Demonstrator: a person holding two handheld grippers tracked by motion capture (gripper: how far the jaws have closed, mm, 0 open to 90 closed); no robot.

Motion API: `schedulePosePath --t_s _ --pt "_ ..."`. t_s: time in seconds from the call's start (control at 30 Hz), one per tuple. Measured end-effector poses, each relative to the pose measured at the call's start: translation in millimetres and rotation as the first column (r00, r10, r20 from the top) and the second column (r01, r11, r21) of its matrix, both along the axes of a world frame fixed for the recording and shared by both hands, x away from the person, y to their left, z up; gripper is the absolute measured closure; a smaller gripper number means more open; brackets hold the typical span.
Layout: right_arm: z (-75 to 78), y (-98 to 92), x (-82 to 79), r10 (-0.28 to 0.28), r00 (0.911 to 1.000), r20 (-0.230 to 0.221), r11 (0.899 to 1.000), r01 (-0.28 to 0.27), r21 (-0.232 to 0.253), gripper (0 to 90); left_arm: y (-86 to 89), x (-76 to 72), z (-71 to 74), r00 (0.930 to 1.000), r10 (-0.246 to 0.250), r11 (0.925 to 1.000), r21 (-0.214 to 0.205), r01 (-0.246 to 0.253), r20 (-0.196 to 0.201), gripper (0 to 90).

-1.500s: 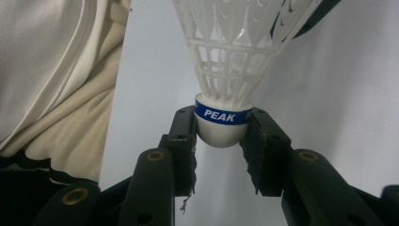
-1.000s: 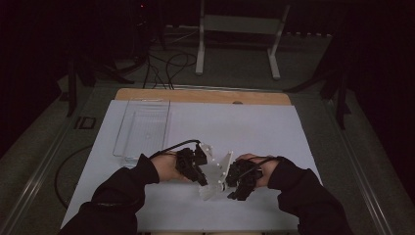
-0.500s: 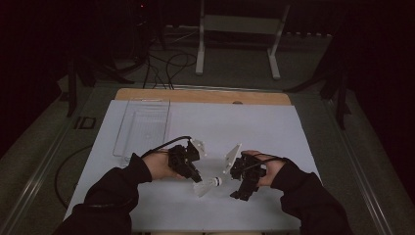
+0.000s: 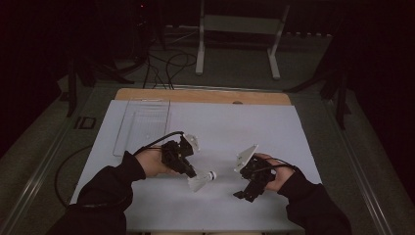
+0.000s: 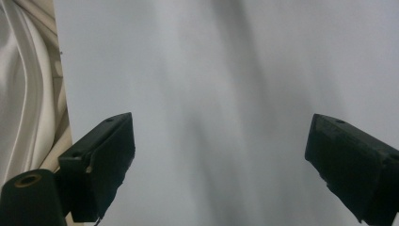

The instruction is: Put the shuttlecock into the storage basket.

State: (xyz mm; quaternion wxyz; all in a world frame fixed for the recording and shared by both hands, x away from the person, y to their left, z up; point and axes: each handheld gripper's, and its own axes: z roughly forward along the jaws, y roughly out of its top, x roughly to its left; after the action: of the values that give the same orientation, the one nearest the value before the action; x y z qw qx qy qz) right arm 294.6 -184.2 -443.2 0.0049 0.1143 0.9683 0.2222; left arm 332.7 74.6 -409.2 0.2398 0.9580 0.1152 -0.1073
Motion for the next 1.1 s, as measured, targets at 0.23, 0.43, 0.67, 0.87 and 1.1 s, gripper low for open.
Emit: schedulePosePath --t_s 0.23,0.43,0.67,0.87,1.1 --pt "-6.6 -6.1 -4.8 -0.020 0.9998 0.009 1.000 0.020 0.000 9.1 7.6 3.8 7.1 0.9991 0.043 0.9991 -0.005 -0.043 0.003 90.0" --pt "-15.4 -13.6 -6.7 -0.014 0.9994 0.031 0.998 0.013 0.055 9.2 17.9 9.1 12.4 0.9975 0.069 0.9976 -0.005 -0.069 0.013 90.0" --pt "-21.5 -22.4 -9.0 -0.030 0.9973 0.066 0.995 0.024 0.100 9.4 34.0 18.2 23.1 0.9914 0.125 0.9921 -0.019 -0.124 0.040 90.0" --pt "-26.1 -32.0 -9.3 -0.055 0.9972 0.049 0.992 0.049 0.115 9.4 46.5 24.6 29.6 0.9844 0.166 0.9860 -0.024 -0.165 0.057 90.0" --pt "-28.6 -42.4 -11.0 -0.080 0.9953 0.055 0.986 0.071 0.148 9.4 58.5 31.2 36.6 0.9782 0.198 0.9801 -0.029 -0.196 0.063 90.0"
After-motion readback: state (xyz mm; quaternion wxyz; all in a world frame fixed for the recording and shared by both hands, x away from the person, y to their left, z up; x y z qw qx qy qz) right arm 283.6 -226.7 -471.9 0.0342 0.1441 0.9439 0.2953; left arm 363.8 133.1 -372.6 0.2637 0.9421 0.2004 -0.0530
